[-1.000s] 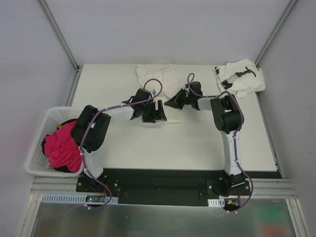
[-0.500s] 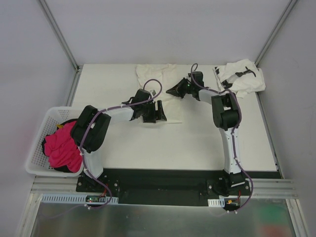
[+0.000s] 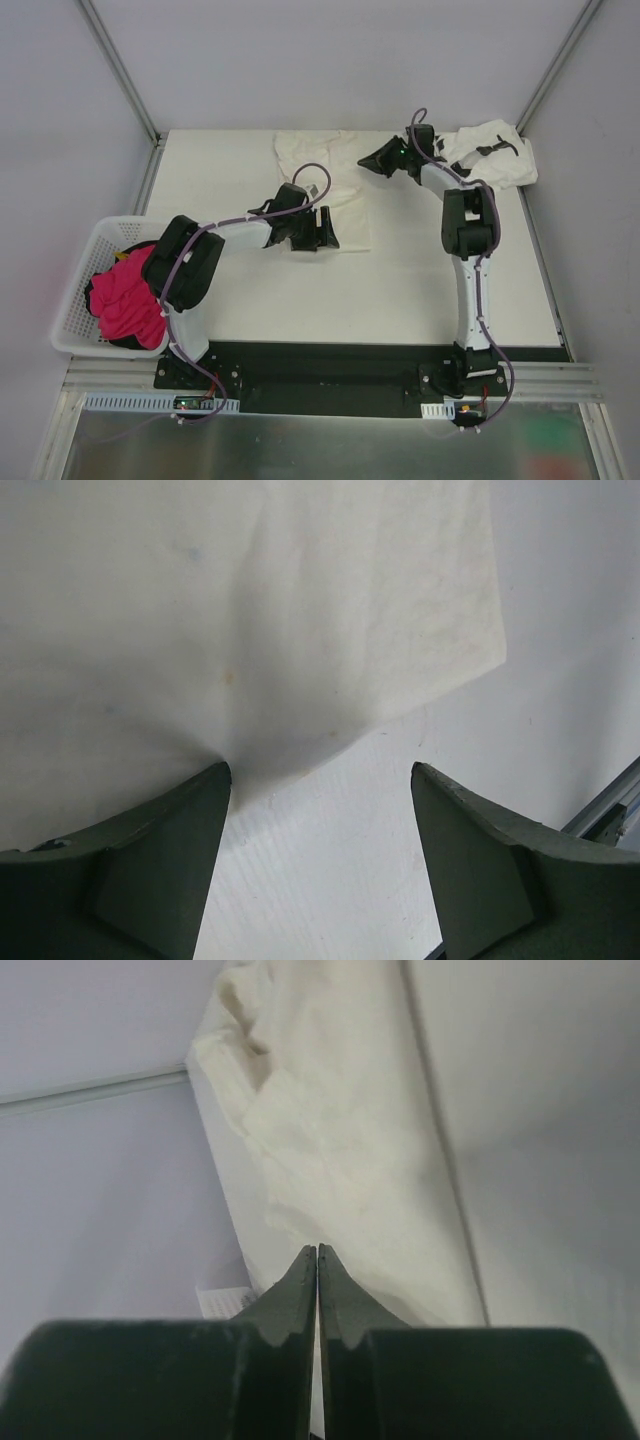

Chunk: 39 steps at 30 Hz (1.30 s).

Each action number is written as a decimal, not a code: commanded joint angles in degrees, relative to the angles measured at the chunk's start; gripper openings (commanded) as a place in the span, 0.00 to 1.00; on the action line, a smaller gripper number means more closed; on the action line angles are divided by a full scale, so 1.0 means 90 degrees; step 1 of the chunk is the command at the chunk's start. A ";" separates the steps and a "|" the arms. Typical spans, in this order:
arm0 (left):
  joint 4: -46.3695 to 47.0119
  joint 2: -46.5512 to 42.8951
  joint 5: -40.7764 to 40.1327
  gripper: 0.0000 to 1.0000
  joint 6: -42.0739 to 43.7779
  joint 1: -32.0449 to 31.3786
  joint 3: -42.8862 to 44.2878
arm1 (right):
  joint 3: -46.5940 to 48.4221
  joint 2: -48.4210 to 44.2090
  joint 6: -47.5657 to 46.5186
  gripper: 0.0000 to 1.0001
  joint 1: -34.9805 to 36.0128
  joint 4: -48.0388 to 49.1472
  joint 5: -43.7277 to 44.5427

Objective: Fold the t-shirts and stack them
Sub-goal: Fold the folded rectangular tshirt in 1/3 of the way

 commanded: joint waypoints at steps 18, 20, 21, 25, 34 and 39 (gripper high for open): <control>-0.0638 -0.0049 -0.0275 0.72 0.0216 -0.0210 -0.0139 | -0.4608 -0.2529 -0.0166 0.13 0.1367 0.1232 -0.0506; -0.0658 -0.0049 -0.0265 0.72 0.0216 -0.0210 -0.0119 | -0.4539 -0.2314 -0.0137 0.14 0.1387 0.1242 -0.0516; -0.0648 -0.0049 -0.0255 0.72 0.0216 -0.0210 -0.0109 | -0.4500 -0.2245 -0.0098 0.14 0.1406 0.1251 -0.0516; -0.0677 0.0000 -0.0236 0.72 0.0235 -0.0210 -0.0090 | -0.4208 -0.1943 -0.0088 0.15 0.1397 0.1281 -0.0399; -0.0687 -0.0098 -0.0216 0.71 0.0225 -0.0210 -0.0226 | -0.1788 -0.0440 -0.0107 0.17 0.1182 0.0501 -0.0047; -0.0687 -0.0127 -0.0246 0.70 0.0245 -0.0210 -0.0285 | 0.0260 0.0400 -0.0156 0.18 0.0938 -0.0260 0.0158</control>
